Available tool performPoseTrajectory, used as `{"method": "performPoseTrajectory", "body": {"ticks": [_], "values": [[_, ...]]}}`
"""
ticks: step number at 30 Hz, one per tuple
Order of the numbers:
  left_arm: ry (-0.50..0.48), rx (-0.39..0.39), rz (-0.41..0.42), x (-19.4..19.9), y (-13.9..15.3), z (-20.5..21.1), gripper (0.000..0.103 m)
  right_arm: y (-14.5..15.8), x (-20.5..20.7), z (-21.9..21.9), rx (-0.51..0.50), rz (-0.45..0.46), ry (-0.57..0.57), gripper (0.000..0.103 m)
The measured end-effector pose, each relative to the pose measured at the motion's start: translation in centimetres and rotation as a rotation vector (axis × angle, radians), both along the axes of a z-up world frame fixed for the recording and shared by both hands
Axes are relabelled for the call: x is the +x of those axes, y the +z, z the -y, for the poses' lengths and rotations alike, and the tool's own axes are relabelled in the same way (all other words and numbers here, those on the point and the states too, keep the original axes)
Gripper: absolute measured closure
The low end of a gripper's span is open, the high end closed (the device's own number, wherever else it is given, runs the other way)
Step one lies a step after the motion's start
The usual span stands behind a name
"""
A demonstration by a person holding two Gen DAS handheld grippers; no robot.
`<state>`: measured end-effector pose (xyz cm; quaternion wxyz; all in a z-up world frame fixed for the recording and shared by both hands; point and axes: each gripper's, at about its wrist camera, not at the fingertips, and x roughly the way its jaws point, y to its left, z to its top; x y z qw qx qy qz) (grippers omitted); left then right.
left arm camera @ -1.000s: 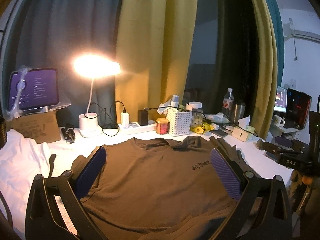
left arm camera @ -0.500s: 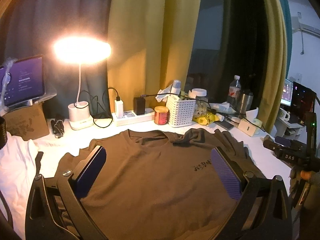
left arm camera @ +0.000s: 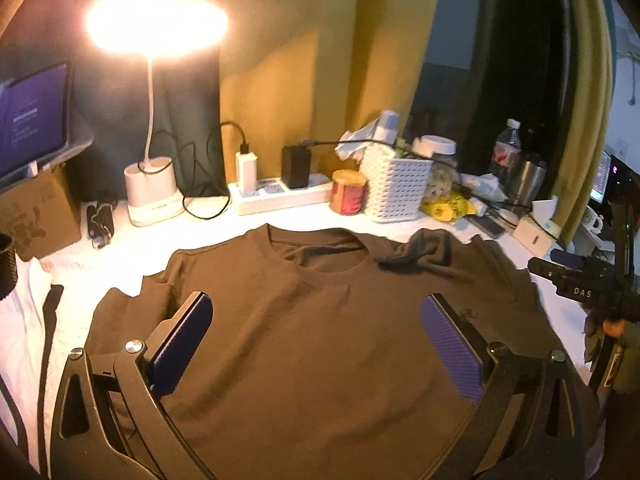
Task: Fold small clothes
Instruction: 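Move the right gripper to the shirt's side edge and grasp it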
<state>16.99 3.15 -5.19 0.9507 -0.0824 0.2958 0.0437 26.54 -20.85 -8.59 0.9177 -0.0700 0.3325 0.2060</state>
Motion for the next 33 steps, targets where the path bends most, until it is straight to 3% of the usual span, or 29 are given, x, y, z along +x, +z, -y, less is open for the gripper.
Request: {"method": "performPoseTrajectory", "body": {"ticks": [6, 13, 19, 33], "values": [[0.019, -0.011, -0.038, 2.3, -1.3, -2.4, 0.001, -1.1, 2.7, -5.6, -0.035, -0.045, 0.124, 0.024], [0.053, -0.034, -0.068, 4.0, -2.7, -5.5, 0.001, -3.1, 4.2, -12.0, -0.037, -0.145, 0.277, 0.042], [0.085, -0.066, -0.100, 5.1, -4.4, -7.8, 0.001, -5.1, 5.2, -16.1, -0.051, -0.233, 0.373, 0.042], [0.104, -0.058, -0.112, 6.0, -5.1, -9.3, 0.001, -5.0, 14.1, -16.7, -0.081, -0.131, 0.193, 0.042]]}}
